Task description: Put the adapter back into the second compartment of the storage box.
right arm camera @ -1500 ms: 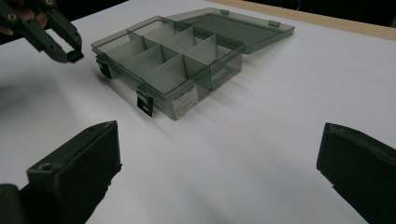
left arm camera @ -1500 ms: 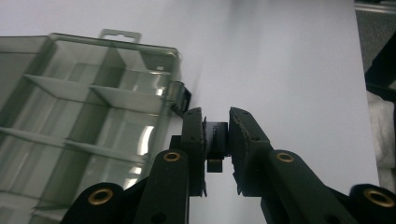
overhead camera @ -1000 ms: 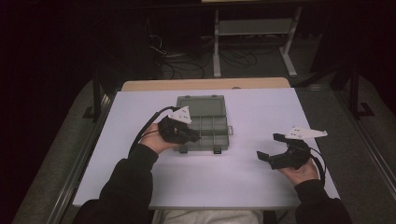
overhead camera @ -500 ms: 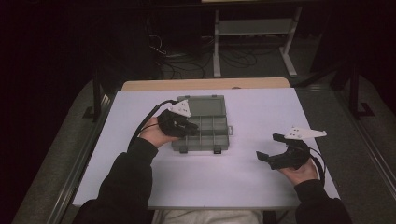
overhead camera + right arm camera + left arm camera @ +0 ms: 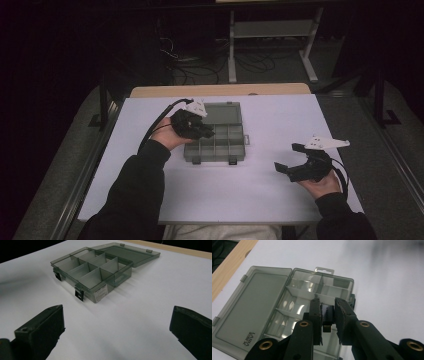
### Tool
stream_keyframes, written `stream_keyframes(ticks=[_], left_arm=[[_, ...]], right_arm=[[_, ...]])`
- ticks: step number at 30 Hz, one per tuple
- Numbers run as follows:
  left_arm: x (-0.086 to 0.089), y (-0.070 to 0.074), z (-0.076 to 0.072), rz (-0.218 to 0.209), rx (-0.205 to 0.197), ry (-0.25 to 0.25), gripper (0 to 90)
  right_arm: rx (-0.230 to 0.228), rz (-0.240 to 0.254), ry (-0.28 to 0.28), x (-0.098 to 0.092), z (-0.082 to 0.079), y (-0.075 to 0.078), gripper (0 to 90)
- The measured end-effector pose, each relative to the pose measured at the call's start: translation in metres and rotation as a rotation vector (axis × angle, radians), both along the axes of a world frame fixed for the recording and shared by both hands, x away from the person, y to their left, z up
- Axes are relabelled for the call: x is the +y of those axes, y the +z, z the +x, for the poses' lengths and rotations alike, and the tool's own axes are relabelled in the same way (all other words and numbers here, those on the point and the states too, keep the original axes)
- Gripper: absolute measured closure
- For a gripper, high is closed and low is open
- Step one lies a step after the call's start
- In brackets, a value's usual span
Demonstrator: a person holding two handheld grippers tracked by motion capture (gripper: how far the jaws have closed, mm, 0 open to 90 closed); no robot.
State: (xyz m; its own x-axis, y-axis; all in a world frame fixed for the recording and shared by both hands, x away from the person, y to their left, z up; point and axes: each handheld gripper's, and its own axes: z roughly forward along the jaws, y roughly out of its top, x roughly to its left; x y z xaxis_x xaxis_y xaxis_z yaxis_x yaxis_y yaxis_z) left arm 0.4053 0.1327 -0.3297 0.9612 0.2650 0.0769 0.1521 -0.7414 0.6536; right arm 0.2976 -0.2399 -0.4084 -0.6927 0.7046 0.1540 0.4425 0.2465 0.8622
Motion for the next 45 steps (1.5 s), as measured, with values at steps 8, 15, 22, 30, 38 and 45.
stream_keyframes(ticks=[8, 15, 22, 30, 38, 45], left_arm=[[0.004, -0.012, 0.018, 0.013, 0.009, 0.047, 76.3], [0.009, -0.021, 0.03, 0.006, 0.022, 0.088, 76.3], [0.015, -0.034, 0.037, -0.014, 0.009, 0.107, 76.3], [0.023, -0.048, 0.047, -0.061, 0.039, 0.132, 76.3], [0.018, -0.063, 0.052, -0.048, 0.064, 0.122, 76.2], [0.015, -0.071, 0.057, -0.048, 0.075, 0.132, 76.2]], right_arm=[[0.0, 0.002, 0.0, 0.0, 0.0, 0.0, 0.0], [0.002, 0.005, 0.004, 0.0, -0.001, 0.0, 0.0], [0.005, 0.008, 0.002, -0.001, -0.002, 0.0, 0.0], [0.012, 0.011, 0.002, -0.001, -0.003, -0.001, 0.0], [0.021, 0.008, 0.005, -0.001, -0.003, -0.002, 0.0], [0.023, 0.009, 0.007, -0.001, -0.004, -0.003, 0.0]])
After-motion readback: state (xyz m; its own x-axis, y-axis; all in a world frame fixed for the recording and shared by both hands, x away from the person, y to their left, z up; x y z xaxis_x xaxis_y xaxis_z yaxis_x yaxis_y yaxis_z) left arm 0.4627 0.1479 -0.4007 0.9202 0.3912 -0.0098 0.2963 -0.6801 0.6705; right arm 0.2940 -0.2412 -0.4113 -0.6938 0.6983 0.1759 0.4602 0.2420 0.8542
